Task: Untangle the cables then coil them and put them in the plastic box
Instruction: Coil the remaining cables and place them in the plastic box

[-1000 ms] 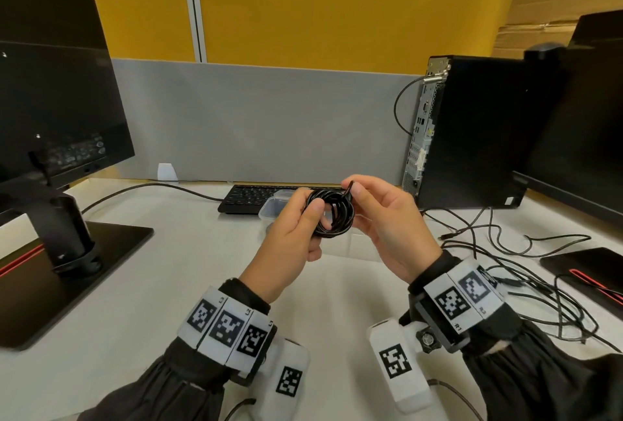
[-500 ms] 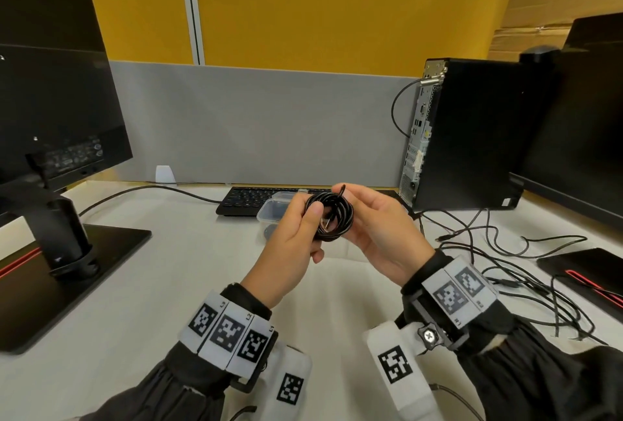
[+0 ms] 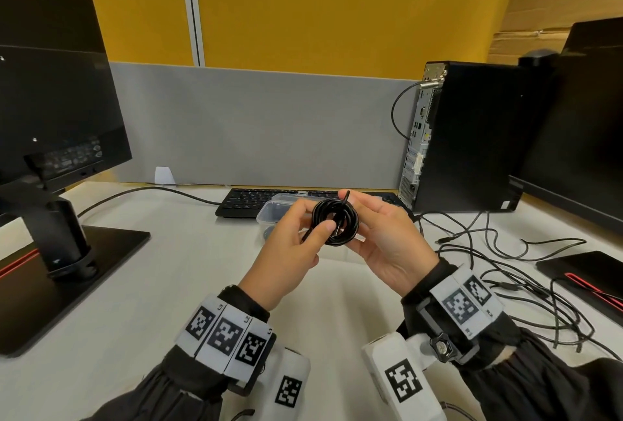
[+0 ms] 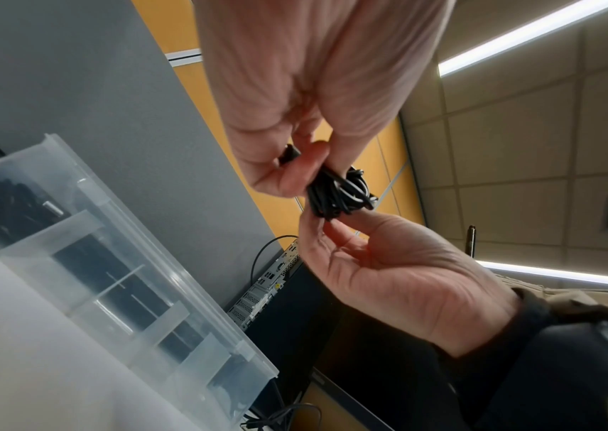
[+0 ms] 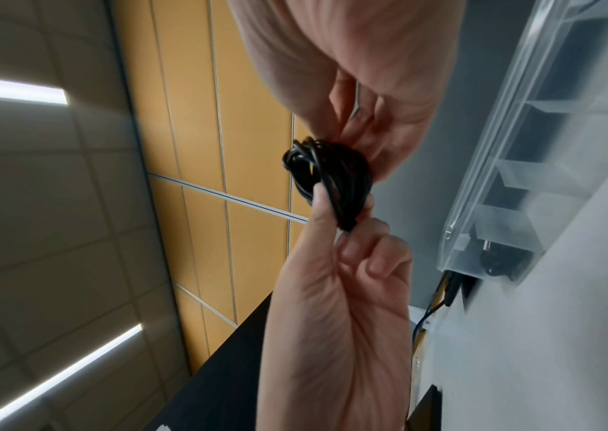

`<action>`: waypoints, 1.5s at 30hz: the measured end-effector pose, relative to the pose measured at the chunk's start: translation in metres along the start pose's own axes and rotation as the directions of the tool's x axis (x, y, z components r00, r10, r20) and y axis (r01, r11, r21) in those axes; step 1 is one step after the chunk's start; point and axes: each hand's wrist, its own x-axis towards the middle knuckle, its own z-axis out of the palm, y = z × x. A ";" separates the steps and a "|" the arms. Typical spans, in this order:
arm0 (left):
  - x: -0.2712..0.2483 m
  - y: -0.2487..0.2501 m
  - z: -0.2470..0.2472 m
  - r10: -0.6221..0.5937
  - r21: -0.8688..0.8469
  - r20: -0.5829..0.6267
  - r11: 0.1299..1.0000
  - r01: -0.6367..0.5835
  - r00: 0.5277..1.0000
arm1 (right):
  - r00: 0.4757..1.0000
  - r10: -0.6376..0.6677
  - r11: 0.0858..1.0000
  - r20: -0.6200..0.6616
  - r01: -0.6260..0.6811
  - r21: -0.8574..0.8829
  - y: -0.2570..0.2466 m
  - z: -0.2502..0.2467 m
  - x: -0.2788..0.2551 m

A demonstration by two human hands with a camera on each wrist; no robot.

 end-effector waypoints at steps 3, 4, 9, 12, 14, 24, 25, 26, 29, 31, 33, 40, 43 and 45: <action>0.000 0.001 0.001 -0.019 -0.036 0.002 0.999 0.019 1.000 | 1.000 -0.003 0.998 0.022 0.005 -0.069 -0.001 -0.002 -0.002; 0.000 0.001 0.001 -0.016 -0.037 -0.003 0.999 0.016 1.000 | 0.999 -0.007 0.997 0.039 0.010 -0.080 -0.002 -0.003 -0.003; 0.001 -0.001 0.000 0.011 -0.020 -0.045 1.000 -0.012 0.999 | 0.980 -0.069 0.971 0.186 0.109 -0.211 -0.012 -0.004 -0.013; 0.002 0.000 0.000 0.017 -0.043 -0.069 0.999 -0.020 0.997 | 0.976 -0.144 0.926 0.165 0.192 -0.324 -0.012 -0.001 -0.013; 0.002 0.001 0.001 0.021 -0.072 -0.085 0.997 -0.027 0.996 | 0.975 -0.162 0.913 0.151 0.207 -0.352 -0.012 0.000 -0.011; 0.001 0.005 0.000 -0.026 -0.305 -0.128 0.952 -0.015 0.991 | 0.970 -0.174 0.934 0.170 0.217 -0.284 -0.015 -0.001 -0.008; 0.001 0.006 -0.001 -0.019 -0.326 -0.134 0.945 -0.026 0.991 | 0.972 -0.160 0.946 0.173 0.201 -0.256 -0.013 -0.003 -0.008; 0.001 0.007 -0.002 -0.012 -0.332 -0.134 0.943 -0.033 0.991 | 0.973 -0.147 0.957 0.177 0.185 -0.225 -0.011 -0.005 -0.008; 0.002 0.006 -0.004 -0.029 -0.346 -0.084 0.938 -0.002 0.996 | 0.974 -0.119 0.972 0.191 0.153 -0.176 -0.006 -0.009 -0.008; 0.003 0.004 -0.004 -0.065 -0.376 -0.027 0.925 0.050 0.998 | 0.972 -0.106 0.973 0.208 0.144 -0.179 -0.005 -0.011 -0.007; 0.003 0.003 -0.005 -0.083 -0.374 0.008 0.924 0.080 0.997 | 0.965 -0.081 0.970 0.249 0.134 -0.205 -0.005 -0.013 -0.006; 0.002 -0.001 -0.002 -0.124 -0.298 0.063 0.945 0.138 0.990 | 0.921 0.034 0.967 0.388 0.067 -0.244 -0.007 -0.013 -0.005; 0.002 -0.002 -0.005 -0.176 -0.250 0.147 0.945 0.209 0.973 | 0.913 0.047 0.940 0.405 0.097 -0.328 -0.006 -0.011 -0.006; 0.003 -0.002 -0.008 -0.187 -0.229 0.235 0.943 0.241 0.954 | 0.915 0.039 0.908 0.402 0.135 -0.396 -0.007 -0.010 -0.005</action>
